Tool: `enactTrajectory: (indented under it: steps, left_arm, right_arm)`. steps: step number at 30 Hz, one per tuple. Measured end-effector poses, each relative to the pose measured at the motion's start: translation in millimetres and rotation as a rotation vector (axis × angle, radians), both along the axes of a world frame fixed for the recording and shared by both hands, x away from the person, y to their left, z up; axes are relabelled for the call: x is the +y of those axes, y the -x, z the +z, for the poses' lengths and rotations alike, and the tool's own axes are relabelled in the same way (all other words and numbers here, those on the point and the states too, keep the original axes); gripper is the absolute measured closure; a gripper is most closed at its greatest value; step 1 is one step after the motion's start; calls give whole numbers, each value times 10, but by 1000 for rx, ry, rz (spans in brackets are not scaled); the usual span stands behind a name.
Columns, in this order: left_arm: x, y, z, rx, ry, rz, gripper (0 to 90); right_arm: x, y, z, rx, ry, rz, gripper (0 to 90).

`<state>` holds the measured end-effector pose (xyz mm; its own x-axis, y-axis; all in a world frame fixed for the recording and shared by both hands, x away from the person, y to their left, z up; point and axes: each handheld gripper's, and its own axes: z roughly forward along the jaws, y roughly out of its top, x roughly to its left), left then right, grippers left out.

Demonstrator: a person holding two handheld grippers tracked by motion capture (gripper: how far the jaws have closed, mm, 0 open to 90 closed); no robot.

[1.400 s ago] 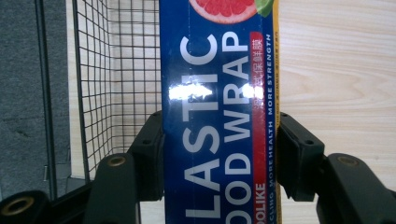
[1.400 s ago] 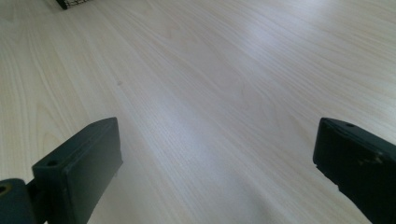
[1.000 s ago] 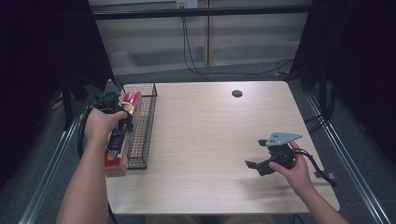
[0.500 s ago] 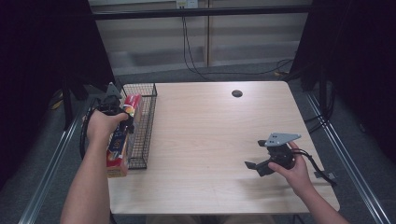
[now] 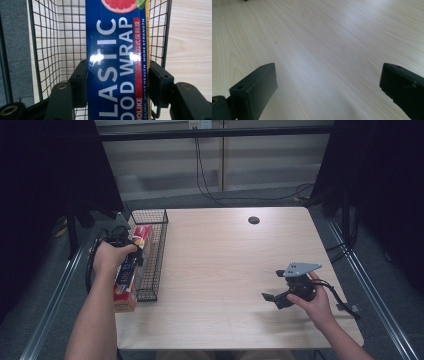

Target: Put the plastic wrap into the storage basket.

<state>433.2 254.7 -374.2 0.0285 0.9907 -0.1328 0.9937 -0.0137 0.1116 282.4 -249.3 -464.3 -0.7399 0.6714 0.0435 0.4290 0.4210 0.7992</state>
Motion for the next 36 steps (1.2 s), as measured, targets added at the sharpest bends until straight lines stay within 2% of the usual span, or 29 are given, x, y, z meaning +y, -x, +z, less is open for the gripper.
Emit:
enactTrajectory:
  steps: [20,25,33,36]
  left_arm:
    - [7,-53,-71,15,-20,-1,437]
    - [-10,-75,-89,16,-37,-14,436]
    - [-19,-100,-103,25,-38,-23,434]
    - [-31,-104,-119,17,-42,-7,434]
  right_arm:
    - [-3,3,13,-2,5,0,8]
    - [-5,4,14,-2,3,-2,8]
    - [0,4,9,-1,7,1,8]
    - [2,3,6,-3,9,3,8]
